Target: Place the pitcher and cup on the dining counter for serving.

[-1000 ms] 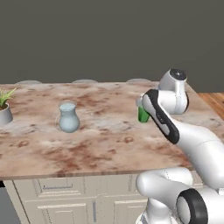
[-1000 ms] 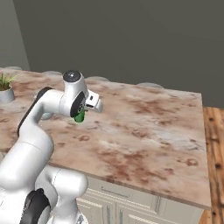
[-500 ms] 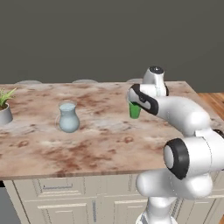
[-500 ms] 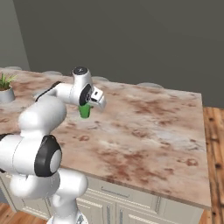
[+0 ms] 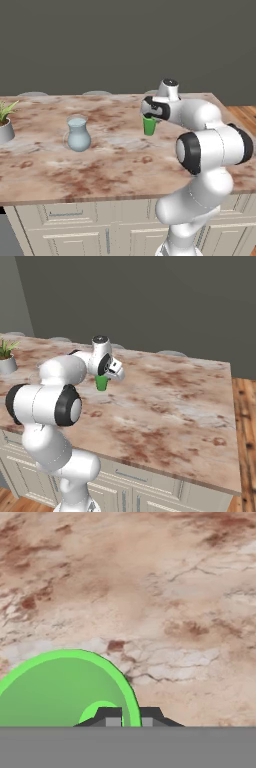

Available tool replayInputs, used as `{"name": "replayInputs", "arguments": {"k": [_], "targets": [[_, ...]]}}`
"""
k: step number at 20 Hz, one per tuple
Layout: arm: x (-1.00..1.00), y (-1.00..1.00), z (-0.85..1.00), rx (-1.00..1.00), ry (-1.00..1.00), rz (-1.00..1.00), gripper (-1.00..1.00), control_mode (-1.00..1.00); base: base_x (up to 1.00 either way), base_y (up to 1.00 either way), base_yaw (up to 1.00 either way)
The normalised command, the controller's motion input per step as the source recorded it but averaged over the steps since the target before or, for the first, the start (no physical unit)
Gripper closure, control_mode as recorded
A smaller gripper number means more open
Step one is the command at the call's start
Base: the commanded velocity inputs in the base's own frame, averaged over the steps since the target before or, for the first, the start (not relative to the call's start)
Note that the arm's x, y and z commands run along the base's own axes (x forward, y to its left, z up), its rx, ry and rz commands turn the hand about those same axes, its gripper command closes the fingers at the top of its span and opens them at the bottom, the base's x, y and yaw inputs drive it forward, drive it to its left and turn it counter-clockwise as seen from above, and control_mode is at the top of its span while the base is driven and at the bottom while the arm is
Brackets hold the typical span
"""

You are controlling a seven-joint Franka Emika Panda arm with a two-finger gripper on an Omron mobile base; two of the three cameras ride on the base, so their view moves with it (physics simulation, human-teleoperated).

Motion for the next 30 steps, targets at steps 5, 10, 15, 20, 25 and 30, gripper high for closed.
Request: {"name": "replayInputs", "arguments": {"k": [5,10,15,20,25,30], "targets": [[0.21,0.01,-0.82,0.0,0.05,0.0,1.0,-1.0,0.0,0.0,0.0],[0.07,0.21,-0.61,-0.03,0.07,0.0,1.0,-1.0,0.0,0.0,0.0],[0.0,0.24,-0.47,-0.04,0.03,0.0,1.0,-1.0,0.0,0.0,0.0],[0.0,0.23,-0.29,-0.05,0.01,-0.01,1.0,-1.0,0.0,0.0,0.0],[-0.01,0.03,-0.25,-0.01,-0.01,-0.01,1.0,-1.0,0.0,0.0,0.0],[-0.31,-0.01,-0.28,0.02,-0.15,-0.03,-1.0,-1.0,0.0,0.0,0.0]]}}
